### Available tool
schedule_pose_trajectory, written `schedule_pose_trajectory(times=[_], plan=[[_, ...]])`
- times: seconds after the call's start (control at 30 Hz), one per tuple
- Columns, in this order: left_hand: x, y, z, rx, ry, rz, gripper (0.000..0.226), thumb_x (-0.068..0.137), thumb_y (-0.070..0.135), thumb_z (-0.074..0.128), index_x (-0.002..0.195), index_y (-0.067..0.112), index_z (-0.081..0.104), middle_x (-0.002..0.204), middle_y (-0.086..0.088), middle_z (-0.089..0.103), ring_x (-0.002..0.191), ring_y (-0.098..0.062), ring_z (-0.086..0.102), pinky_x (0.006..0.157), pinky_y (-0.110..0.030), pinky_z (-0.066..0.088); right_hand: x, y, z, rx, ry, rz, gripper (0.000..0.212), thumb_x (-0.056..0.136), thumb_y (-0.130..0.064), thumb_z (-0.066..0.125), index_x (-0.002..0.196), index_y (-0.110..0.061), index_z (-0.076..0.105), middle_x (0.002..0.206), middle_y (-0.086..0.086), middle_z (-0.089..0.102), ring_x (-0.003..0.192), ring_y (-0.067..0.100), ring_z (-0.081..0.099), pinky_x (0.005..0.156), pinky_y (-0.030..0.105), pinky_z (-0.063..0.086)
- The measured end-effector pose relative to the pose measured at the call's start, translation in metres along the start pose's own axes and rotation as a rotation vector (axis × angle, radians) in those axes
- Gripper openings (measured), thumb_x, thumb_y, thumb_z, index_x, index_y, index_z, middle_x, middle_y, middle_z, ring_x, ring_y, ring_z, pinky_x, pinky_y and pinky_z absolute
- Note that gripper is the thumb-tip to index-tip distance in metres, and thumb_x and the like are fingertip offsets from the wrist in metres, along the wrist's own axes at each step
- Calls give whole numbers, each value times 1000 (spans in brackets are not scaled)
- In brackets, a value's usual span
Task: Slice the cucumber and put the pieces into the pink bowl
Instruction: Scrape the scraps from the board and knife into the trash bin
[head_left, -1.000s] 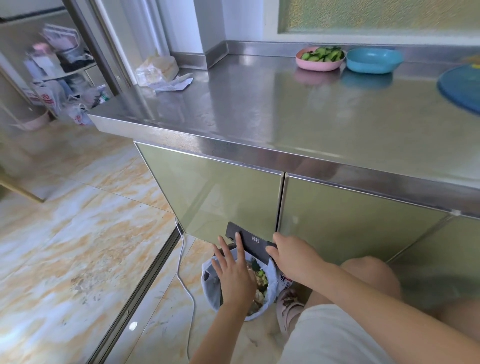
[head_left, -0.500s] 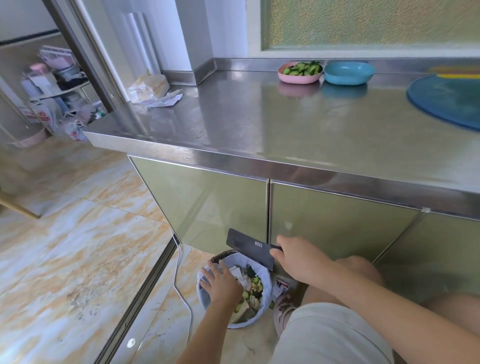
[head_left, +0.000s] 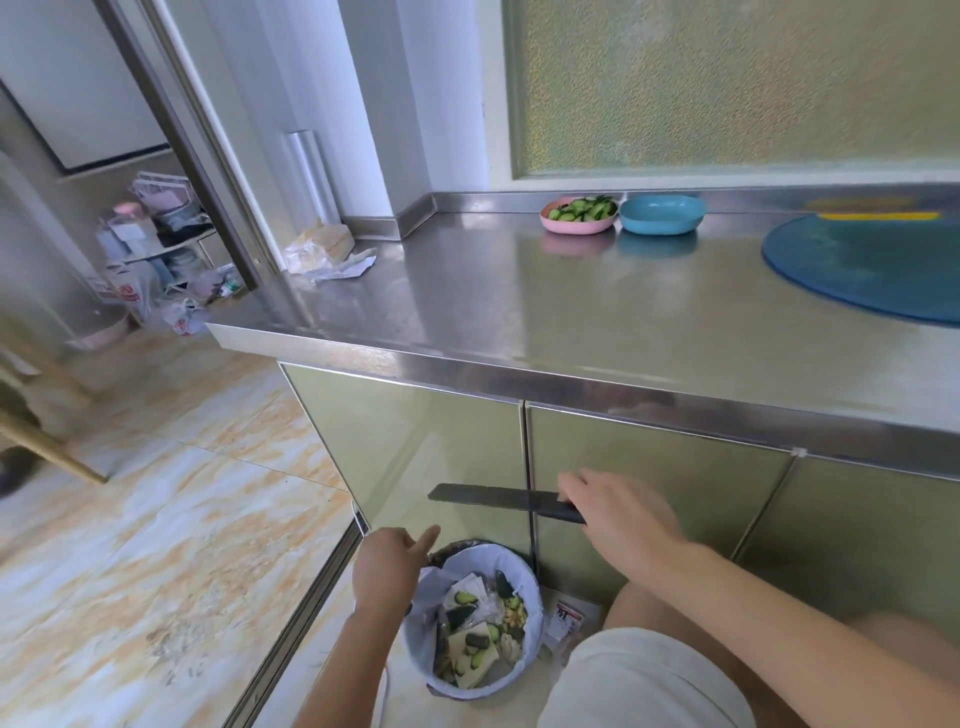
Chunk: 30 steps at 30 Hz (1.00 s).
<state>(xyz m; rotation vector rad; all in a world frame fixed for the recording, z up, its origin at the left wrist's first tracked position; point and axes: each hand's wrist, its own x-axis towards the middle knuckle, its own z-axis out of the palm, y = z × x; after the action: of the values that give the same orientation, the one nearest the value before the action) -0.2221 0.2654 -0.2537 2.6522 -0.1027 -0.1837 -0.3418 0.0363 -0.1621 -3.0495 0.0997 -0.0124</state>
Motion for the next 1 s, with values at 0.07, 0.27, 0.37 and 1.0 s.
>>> schedule_pose_trajectory(times=[0.07, 0.27, 0.37, 1.0], plan=[[-6, 0, -10, -40, 71, 2, 36, 93, 34, 52, 87, 5, 72, 72, -7, 66, 56, -19, 57, 56, -29, 46, -4, 4, -2, -51, 5, 12, 27, 89, 3, 46, 105, -19, 50, 90, -3, 43, 77, 17, 43, 62, 29, 33], [-19, 27, -34, -159, 168, 170, 41, 94, 7, 41, 133, 12, 51, 135, -8, 53, 105, -29, 60, 88, -36, 50, -10, 9, -13, -123, -27, 48, 26, 87, 7, 44, 95, -17, 50, 87, -1, 37, 80, 18, 36, 62, 28, 29], [-20, 49, -55, -198, 246, 232, 41, 95, 10, 42, 136, 15, 49, 133, -3, 56, 95, -28, 64, 79, -28, 49, -13, 15, -25, -80, -25, 84, 38, 85, 8, 43, 69, -23, 28, 73, -4, 24, 80, 19, 36, 51, 26, 21], [65, 246, -108, -47, -112, 505, 51, 97, 28, 47, 145, 17, 33, 143, -12, 43, 119, -20, 52, 100, -23, 34, -6, 152, -147, 328, 229, 491, 32, 84, -40, 68, 71, -23, 44, 72, -5, 51, 61, 9, 45, 52, 24, 30]])
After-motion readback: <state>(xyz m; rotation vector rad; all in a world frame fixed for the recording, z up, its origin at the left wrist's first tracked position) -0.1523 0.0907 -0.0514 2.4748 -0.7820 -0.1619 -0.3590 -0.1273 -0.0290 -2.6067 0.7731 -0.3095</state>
